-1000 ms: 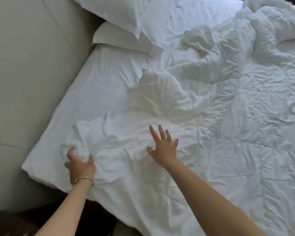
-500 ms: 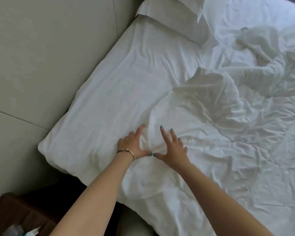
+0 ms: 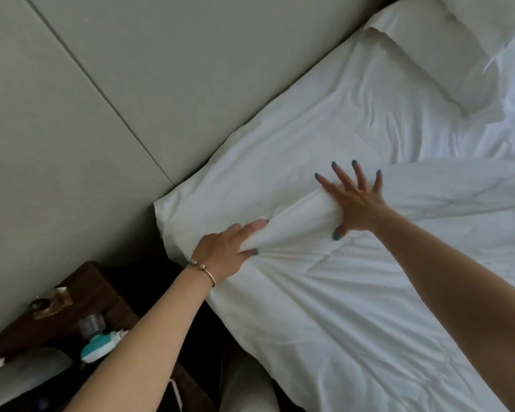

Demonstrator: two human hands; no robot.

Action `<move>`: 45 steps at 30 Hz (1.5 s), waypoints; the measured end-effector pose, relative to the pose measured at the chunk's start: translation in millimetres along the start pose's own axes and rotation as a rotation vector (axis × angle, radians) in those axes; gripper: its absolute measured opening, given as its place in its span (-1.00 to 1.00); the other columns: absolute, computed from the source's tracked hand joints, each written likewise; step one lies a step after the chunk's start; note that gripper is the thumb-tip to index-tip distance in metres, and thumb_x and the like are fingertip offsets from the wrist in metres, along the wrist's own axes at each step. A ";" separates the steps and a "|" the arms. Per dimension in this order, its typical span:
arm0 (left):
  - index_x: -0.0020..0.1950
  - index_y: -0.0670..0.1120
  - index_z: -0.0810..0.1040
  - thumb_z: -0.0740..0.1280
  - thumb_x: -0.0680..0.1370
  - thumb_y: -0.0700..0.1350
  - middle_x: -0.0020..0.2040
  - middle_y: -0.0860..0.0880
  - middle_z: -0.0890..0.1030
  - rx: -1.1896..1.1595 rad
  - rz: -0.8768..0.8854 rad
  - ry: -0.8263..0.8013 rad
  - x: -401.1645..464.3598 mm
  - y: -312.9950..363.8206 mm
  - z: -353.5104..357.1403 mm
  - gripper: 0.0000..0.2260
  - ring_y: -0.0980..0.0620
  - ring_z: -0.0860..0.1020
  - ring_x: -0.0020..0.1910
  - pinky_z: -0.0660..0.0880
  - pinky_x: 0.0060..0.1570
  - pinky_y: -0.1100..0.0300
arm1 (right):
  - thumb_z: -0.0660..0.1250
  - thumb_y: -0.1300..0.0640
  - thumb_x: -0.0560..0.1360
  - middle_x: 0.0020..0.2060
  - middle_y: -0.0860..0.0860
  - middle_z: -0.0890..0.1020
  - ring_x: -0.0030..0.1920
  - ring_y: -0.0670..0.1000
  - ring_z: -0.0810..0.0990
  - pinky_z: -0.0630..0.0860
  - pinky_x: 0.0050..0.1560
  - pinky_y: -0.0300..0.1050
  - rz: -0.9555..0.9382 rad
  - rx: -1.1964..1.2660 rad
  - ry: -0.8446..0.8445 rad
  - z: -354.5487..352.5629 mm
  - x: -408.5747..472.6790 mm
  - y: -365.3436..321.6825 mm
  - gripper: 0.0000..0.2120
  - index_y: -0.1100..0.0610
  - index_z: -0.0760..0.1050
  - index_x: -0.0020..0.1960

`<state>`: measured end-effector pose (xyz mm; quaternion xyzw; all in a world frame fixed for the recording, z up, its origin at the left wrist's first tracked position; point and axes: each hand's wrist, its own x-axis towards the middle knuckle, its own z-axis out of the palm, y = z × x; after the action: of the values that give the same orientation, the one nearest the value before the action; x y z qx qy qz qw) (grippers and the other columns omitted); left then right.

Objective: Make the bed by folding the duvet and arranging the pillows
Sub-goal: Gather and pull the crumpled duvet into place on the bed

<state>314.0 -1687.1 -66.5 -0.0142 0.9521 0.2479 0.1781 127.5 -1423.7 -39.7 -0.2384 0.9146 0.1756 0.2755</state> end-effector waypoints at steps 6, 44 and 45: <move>0.42 0.42 -0.01 0.17 0.56 0.25 0.19 0.09 0.49 -0.065 -0.094 -0.006 -22.2 -24.7 -3.8 -0.49 -0.02 0.59 0.01 0.53 -0.05 0.07 | 0.57 -0.18 0.21 0.00 -0.06 0.61 0.14 0.10 0.48 0.24 0.13 0.04 0.055 0.303 0.195 3.0 3.8 -31.1 -0.44 -0.06 0.54 0.14; 0.47 -0.23 0.23 0.10 0.43 0.10 0.45 -0.33 0.28 0.176 -0.099 -0.191 -4.1 162.5 161.7 -0.33 -0.30 0.19 0.44 0.12 0.35 -0.18 | 0.09 -0.13 0.59 0.56 -0.11 -0.20 0.56 -0.02 -0.24 -0.17 0.51 0.10 0.587 0.945 -0.051 168.8 -187.9 -84.5 -0.35 -0.15 -0.17 0.57; 0.46 -0.24 0.22 0.13 0.41 0.10 0.43 -0.33 0.31 0.205 -0.038 -0.220 -20.5 167.8 167.8 -0.31 -0.27 0.19 0.43 0.12 0.34 -0.17 | 0.10 -0.13 0.59 0.56 -0.12 -0.23 0.55 -0.02 -0.26 -0.16 0.51 0.11 0.600 0.958 -0.077 179.4 -206.5 -91.3 -0.33 -0.17 -0.20 0.56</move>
<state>369.6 -1461.2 -117.6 0.0131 0.9468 0.1461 0.2864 403.3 -1347.8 -76.7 0.1903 0.9091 -0.1797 0.3242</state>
